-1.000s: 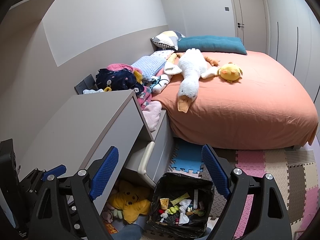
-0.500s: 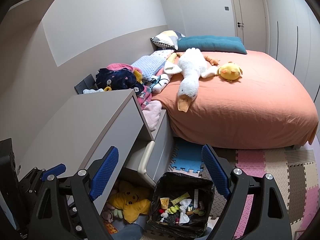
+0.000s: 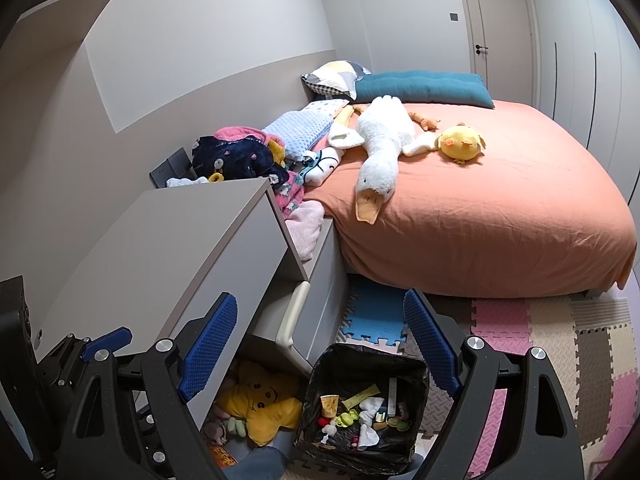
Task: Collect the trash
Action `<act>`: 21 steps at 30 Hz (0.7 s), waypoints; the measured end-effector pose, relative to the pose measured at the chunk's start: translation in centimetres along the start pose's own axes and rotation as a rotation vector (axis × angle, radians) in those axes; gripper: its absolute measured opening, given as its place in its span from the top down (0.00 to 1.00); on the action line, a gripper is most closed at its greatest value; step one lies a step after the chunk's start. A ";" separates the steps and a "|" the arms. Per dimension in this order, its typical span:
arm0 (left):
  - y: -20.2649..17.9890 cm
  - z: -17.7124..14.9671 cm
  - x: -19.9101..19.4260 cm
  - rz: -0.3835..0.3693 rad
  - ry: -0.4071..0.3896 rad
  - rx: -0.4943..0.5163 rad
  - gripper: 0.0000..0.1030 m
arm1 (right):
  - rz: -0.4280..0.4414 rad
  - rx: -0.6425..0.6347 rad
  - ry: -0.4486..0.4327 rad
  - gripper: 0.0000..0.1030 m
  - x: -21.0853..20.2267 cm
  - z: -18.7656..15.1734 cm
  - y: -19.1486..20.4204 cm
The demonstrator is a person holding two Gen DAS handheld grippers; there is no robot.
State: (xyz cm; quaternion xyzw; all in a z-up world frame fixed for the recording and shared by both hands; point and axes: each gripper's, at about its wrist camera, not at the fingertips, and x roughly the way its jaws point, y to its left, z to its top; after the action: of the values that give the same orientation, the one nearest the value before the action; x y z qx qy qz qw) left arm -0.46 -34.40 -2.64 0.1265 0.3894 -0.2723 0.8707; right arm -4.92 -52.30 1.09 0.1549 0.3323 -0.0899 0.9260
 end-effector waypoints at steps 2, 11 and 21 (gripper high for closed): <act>-0.1 0.0 0.0 -0.004 0.001 0.002 0.06 | 0.000 0.000 -0.001 0.17 0.0 0.0 0.1; -0.6 -0.1 -0.3 -0.004 -0.024 0.033 0.06 | 0.000 -0.001 0.000 0.17 0.1 0.0 0.0; -0.7 -0.1 0.2 -0.004 0.005 0.029 0.06 | 0.000 0.006 -0.001 0.17 -0.1 -0.1 0.0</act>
State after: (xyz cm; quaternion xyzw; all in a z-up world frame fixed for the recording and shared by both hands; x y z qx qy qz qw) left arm -0.79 -35.01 -2.89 0.1389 0.3877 -0.2795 0.8673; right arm -5.05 -52.25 1.04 0.1577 0.3314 -0.0909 0.9257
